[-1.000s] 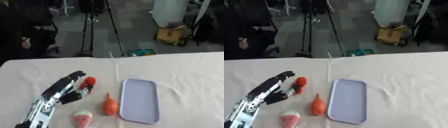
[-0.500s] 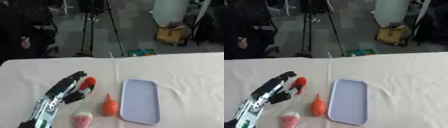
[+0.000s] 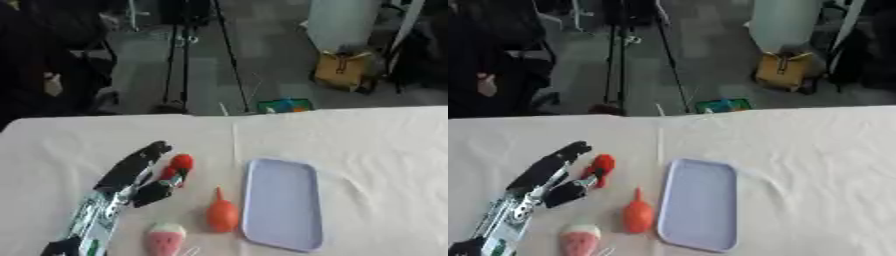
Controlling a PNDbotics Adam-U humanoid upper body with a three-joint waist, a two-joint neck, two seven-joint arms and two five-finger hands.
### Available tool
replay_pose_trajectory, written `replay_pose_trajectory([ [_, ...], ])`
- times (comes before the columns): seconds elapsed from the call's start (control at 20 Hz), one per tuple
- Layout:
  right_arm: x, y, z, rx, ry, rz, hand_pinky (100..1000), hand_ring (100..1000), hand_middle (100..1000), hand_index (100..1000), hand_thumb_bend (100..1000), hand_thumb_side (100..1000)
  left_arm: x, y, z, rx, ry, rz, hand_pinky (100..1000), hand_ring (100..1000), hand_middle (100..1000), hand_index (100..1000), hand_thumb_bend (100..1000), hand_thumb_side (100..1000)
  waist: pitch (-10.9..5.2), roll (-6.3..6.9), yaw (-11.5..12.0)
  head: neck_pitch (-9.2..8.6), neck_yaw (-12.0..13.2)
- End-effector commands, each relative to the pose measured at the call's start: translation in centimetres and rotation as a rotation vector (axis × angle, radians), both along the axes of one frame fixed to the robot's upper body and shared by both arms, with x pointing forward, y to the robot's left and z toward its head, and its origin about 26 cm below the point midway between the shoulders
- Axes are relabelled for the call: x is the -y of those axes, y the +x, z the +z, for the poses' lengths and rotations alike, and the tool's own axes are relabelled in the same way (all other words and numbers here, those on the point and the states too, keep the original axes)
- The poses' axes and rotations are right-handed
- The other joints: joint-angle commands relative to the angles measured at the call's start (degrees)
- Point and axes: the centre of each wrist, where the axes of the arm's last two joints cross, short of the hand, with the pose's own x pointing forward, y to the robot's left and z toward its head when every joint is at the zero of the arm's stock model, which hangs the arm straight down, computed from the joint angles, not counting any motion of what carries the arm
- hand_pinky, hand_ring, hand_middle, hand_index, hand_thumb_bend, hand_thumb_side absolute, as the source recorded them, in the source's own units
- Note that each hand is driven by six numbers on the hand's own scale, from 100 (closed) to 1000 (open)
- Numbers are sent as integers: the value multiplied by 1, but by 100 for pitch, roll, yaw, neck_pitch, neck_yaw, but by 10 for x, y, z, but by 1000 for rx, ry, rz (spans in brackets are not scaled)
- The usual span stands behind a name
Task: Pick up objects on the table and place them in the box.
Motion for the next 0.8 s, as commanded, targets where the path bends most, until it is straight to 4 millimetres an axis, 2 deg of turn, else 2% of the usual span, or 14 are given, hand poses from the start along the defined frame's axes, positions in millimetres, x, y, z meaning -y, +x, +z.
replay_pose_trajectory([
  [0.05, -1, -1, 8, 24, -23, 11, 762, 827, 753, 719, 100, 942, -10, 3, 13, 31, 49, 44, 1000, 1000, 1000, 1000, 374, 1000, -75, -22, -11, -59, 25],
  [0.8, -3, 0, 7, 27, -23, 21, 763, 829, 752, 716, 100, 941, -14, 12, 12, -67, 43, 59, 1000, 1000, 1000, 1000, 346, 1000, -3, -36, -77, -153, 109],
])
